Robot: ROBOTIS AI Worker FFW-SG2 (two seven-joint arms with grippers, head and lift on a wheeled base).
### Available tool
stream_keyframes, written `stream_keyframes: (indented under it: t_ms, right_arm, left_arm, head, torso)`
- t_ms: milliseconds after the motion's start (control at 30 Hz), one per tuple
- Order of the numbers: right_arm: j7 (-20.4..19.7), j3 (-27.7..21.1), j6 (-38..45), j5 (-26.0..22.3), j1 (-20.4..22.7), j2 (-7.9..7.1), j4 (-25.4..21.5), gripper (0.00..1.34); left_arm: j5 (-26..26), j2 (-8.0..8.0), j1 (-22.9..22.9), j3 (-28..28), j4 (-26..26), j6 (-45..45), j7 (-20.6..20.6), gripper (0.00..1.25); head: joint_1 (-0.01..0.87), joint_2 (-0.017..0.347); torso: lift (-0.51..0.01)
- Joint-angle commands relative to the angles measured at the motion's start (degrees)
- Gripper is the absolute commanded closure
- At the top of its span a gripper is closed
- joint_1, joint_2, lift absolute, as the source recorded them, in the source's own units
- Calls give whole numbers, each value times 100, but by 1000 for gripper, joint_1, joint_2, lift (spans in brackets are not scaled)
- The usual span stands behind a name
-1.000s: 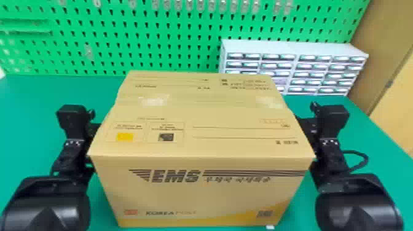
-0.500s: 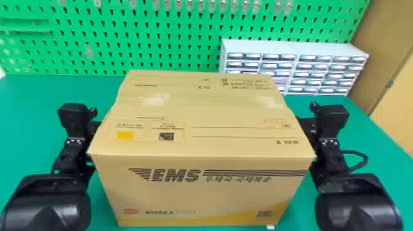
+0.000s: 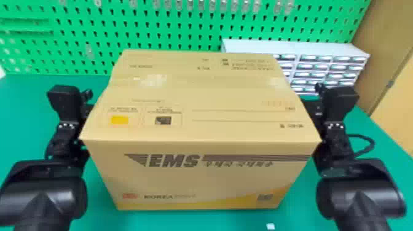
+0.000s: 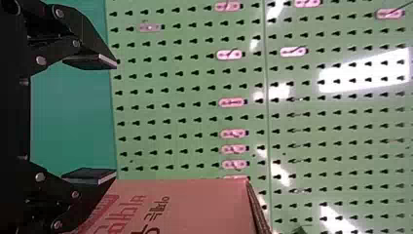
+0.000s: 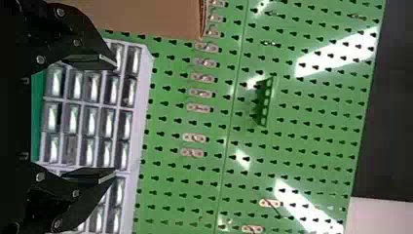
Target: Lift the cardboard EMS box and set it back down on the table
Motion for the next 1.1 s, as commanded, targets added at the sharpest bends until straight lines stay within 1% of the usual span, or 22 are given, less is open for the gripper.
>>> stream_keyframes:
  t_ms: [0, 400, 1067]
  right_arm:
    - [-5, -32, -10, -2, -110, 4, -87, 479]
    - [4, -23, -53, -2, -215, 4, -167, 479]
    - [-5, -41, -62, -2, -215, 13, -193, 479]
  left_arm:
    - [-34, 3, -56, 65, -176, 0, 9, 463]
    - [-69, 3, -118, 117, -378, 0, 0, 463]
    - [-60, 3, -109, 117, -395, 0, 0, 463]
  head:
    - [678, -14]
    - [678, -14]
    - [678, -14]
  torso:
    - [-105]
    - [-105]
    - [-105]
